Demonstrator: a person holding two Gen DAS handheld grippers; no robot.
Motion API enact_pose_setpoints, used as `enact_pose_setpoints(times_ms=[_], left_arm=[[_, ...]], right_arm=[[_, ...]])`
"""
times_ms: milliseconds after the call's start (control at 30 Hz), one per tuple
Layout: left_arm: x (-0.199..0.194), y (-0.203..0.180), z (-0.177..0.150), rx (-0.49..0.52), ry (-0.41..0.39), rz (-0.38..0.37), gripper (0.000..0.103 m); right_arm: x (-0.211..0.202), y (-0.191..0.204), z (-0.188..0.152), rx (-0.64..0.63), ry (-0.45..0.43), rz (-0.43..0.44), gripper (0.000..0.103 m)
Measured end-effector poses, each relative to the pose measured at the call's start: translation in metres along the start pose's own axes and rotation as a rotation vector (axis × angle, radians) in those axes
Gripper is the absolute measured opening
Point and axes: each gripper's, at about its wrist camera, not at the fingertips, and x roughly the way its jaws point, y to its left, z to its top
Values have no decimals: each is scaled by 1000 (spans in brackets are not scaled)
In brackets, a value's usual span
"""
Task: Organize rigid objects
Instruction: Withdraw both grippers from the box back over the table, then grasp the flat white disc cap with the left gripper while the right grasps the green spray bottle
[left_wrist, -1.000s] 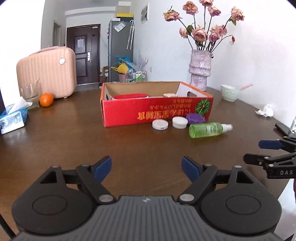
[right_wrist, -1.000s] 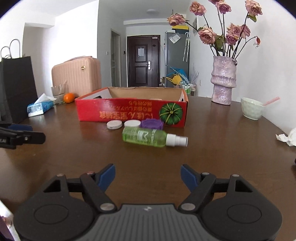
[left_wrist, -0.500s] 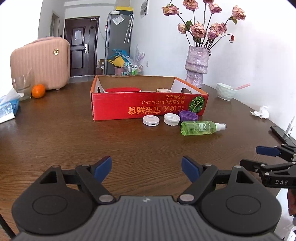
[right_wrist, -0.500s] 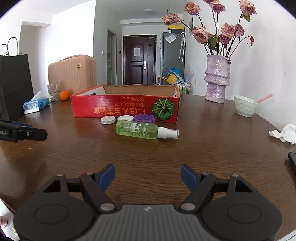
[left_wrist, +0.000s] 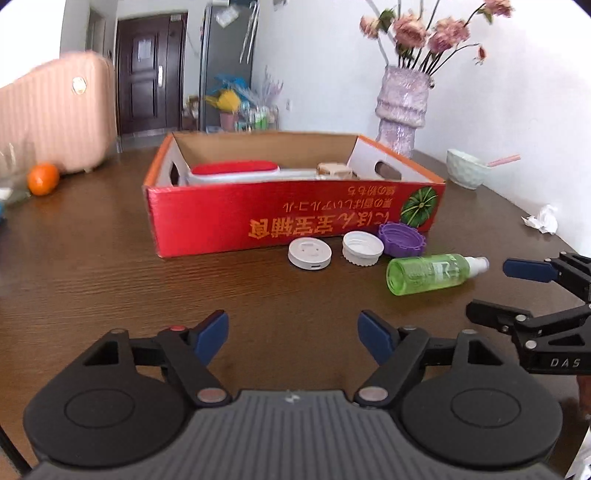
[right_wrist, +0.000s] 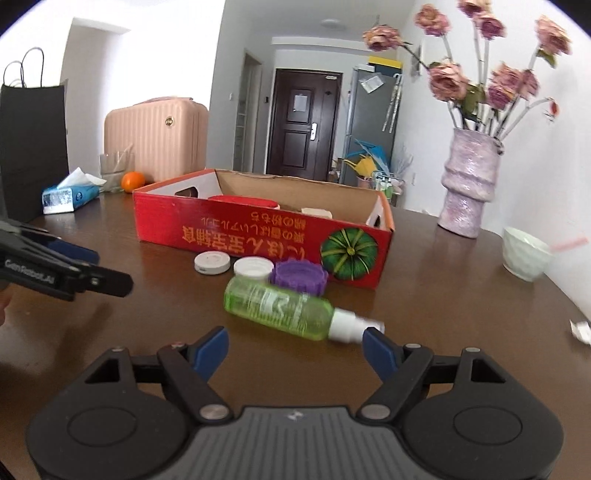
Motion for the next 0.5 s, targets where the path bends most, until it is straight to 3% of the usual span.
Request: enact_pose_setpoints(times_ms=[300,500], left_arm=[[51,1,32,54,84,-62,69],[77,-2,48,132,70,-60,63]], right_arm=[[47,-2,24,-82,70,27,78],[68,-10,25,-4,132,34,56]])
